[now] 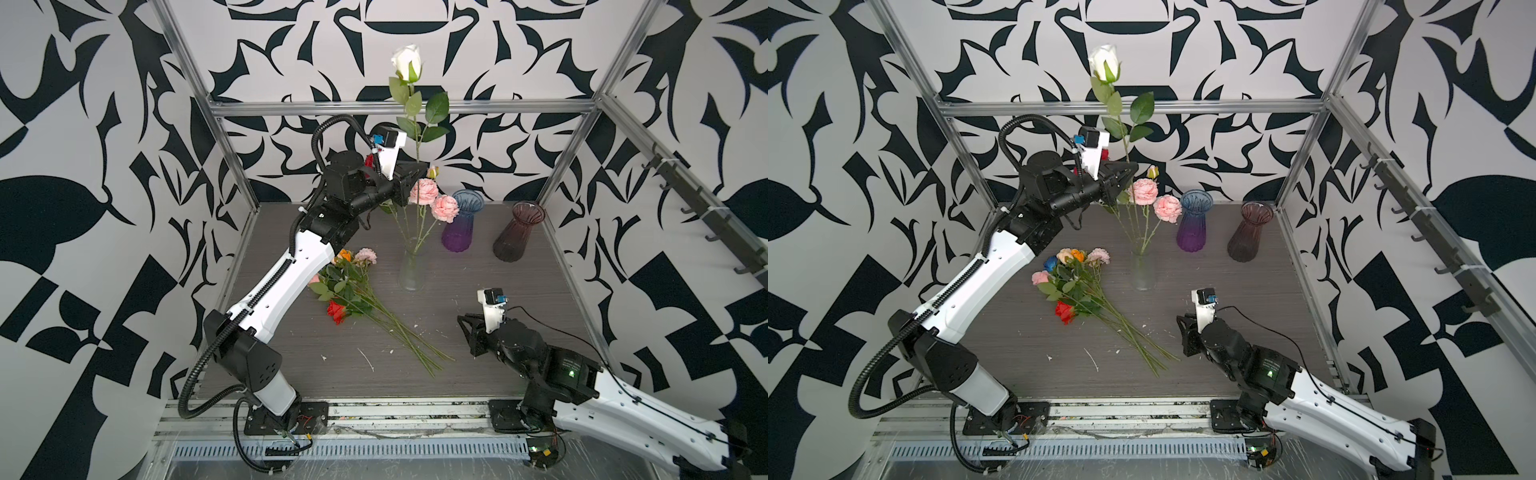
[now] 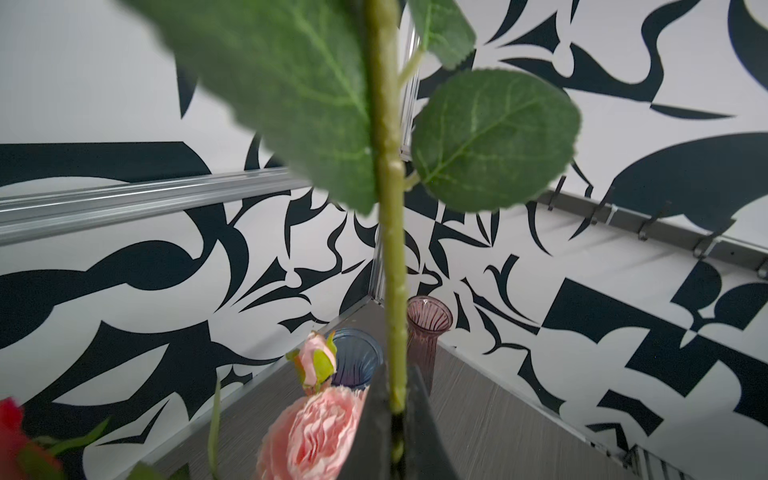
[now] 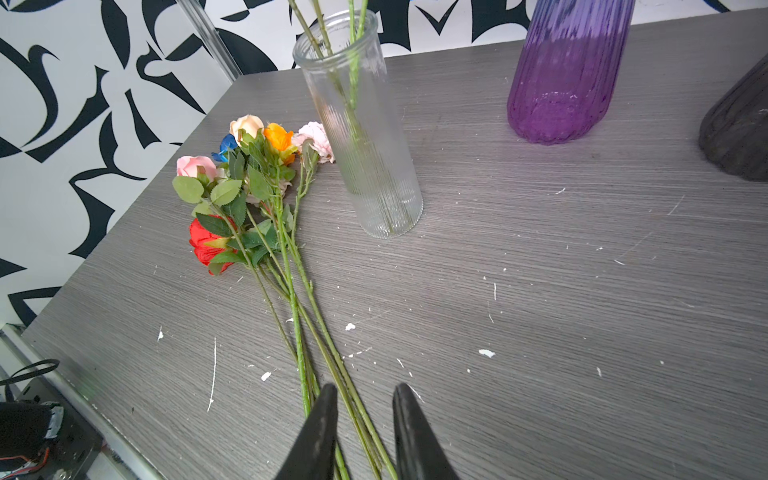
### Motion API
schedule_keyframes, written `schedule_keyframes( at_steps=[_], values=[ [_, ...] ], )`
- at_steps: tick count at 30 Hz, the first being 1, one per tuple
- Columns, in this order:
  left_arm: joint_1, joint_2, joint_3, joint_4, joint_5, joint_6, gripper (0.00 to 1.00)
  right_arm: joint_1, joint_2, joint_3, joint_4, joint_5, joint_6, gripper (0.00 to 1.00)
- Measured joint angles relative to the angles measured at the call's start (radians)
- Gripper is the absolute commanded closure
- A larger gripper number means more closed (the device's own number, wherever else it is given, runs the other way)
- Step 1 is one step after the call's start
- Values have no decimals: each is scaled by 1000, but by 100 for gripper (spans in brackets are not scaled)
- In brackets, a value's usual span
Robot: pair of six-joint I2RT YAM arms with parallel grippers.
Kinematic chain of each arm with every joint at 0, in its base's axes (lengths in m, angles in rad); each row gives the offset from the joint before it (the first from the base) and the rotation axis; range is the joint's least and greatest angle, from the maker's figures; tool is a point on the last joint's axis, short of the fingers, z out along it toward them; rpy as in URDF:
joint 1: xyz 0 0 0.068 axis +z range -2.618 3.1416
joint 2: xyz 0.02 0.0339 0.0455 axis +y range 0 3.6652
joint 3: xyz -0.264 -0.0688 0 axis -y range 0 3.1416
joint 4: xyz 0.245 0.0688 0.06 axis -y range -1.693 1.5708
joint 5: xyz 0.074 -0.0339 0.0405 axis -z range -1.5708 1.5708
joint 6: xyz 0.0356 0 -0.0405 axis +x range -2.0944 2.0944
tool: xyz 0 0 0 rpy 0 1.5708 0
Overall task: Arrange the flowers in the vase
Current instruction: 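Carry the white rose over the clear vase and lower it in with the left gripper, then open the left gripper and draw it back while the right gripper approaches the clear vase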
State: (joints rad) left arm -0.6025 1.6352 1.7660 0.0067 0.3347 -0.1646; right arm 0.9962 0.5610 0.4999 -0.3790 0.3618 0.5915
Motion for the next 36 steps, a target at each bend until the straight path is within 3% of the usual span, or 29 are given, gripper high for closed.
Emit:
schedule_keyframes(
  at_steps=[15, 30, 33, 36],
  values=[
    [-73, 35, -2, -86, -31, 152, 100, 0, -19, -15, 8, -3, 0, 73],
    [-77, 47, -124, -96, -74, 143, 99, 0, -19, -15, 10, -6, 0, 73],
    [-77, 48, -124, -92, -82, 138, 55, 0, -14, -15, 10, -7, 0, 73],
    [-77, 48, -124, -90, -93, 133, 46, 0, -6, -15, 10, -8, -1, 73]
  ],
)
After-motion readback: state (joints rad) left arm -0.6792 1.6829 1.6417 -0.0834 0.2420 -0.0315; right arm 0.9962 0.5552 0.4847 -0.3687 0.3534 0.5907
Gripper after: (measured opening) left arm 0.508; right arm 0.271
